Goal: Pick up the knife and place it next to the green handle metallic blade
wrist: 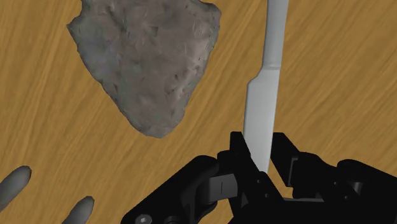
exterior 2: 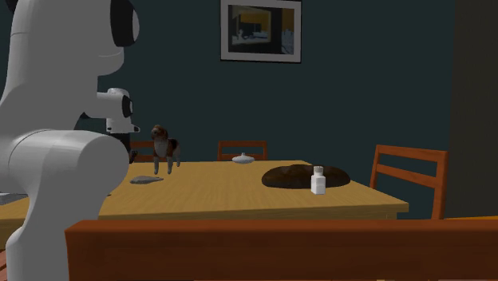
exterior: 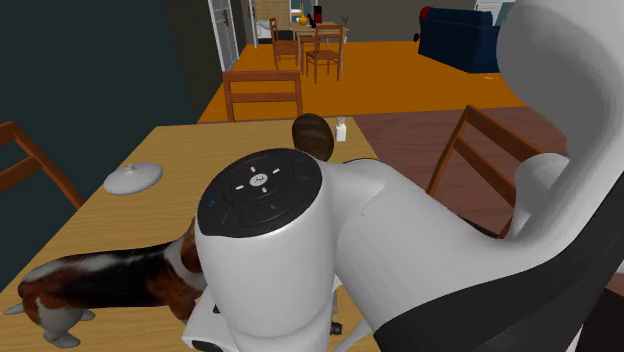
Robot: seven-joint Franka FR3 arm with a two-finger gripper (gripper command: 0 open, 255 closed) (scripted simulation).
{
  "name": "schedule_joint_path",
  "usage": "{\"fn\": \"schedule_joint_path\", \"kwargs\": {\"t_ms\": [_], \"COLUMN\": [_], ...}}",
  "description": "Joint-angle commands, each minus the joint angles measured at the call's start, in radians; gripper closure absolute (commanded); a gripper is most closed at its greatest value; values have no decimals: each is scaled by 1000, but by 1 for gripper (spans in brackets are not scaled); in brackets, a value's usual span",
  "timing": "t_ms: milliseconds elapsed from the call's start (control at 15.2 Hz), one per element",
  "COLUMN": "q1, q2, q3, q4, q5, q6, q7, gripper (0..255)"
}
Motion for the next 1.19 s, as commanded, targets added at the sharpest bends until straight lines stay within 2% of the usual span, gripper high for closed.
{"fn": "schedule_joint_path", "kwargs": {"t_ms": [0,924,1122], "q1": [-2,-10,31], "q2": [-16,-94,-20], "q3": [1,0,35], "q4": [9,117,193], "q5": [12,63,17], "q6": [-23,-195,-211], "q7": [-8,-44,50], "gripper": [255,255,255]}}
